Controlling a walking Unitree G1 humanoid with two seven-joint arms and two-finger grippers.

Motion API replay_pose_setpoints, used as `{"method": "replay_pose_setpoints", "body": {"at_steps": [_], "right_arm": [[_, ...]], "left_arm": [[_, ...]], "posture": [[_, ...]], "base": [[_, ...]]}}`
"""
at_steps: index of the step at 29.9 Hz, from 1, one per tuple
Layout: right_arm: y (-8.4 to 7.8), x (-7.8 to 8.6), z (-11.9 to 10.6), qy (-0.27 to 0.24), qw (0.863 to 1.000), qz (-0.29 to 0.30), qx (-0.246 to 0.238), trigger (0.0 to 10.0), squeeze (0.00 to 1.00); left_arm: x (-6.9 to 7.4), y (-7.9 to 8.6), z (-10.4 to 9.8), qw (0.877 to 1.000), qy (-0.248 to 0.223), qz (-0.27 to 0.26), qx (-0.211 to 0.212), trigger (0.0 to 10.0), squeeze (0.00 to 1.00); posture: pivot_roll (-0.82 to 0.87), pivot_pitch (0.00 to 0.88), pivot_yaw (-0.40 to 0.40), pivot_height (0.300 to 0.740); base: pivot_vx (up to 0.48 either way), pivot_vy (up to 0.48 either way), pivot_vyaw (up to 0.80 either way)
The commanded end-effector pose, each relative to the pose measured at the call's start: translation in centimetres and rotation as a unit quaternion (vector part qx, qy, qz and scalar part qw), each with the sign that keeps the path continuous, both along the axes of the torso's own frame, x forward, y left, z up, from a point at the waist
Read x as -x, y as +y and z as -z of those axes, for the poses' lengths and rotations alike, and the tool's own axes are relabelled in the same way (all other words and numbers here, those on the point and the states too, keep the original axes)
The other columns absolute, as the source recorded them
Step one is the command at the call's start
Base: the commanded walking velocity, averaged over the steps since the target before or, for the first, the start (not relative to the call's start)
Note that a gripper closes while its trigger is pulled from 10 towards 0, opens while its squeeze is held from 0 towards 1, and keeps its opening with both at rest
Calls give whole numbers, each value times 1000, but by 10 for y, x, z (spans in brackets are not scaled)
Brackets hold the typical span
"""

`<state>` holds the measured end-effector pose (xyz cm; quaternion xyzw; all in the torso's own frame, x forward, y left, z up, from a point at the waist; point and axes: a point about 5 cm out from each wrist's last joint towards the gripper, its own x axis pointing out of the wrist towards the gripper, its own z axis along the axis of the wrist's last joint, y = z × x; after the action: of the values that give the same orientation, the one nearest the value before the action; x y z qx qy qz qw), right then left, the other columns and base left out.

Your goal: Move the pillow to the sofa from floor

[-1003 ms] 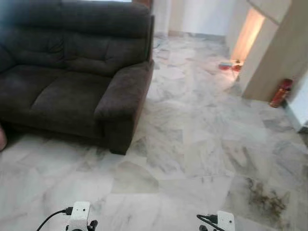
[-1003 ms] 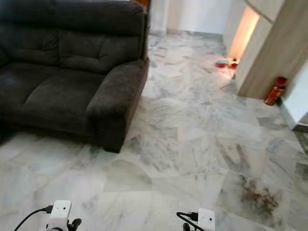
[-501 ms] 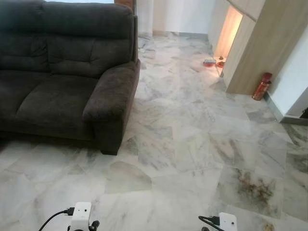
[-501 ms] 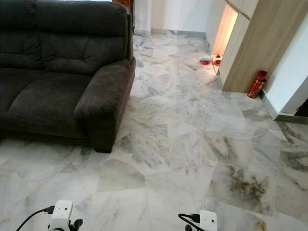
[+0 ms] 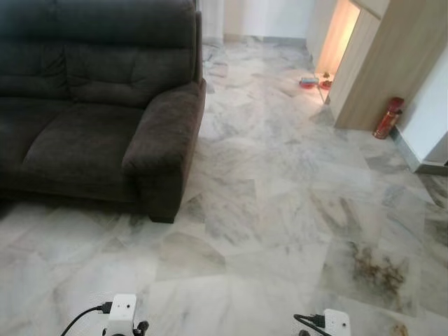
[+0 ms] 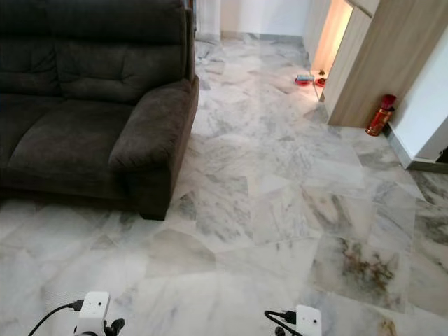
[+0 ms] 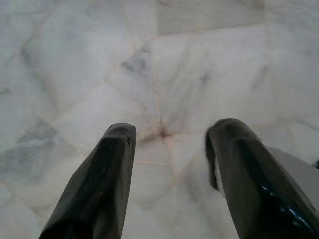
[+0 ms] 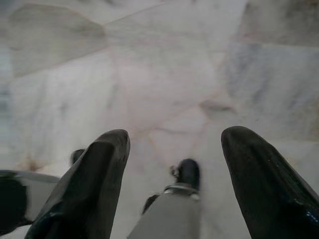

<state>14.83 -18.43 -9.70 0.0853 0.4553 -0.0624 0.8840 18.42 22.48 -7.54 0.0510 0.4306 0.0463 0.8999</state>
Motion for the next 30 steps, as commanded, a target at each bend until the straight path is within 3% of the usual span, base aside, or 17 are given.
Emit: {"method": "replay_pose_setpoints", "body": {"at_steps": [1,30], "right_arm": [[-3,3,1,2,1000,4,1,10000,0],[-4,3,0,1,1000,3,0,10000,0]], "left_arm": [[2,-3,2,1000,9,0,6,10000,0],[1,-4,2,1000,7,-7,10,10000,0]], "posture": [[37,0,-27,740],[43,0,-35,740]], "base": [[0,480,0],[0,480,0]]}}
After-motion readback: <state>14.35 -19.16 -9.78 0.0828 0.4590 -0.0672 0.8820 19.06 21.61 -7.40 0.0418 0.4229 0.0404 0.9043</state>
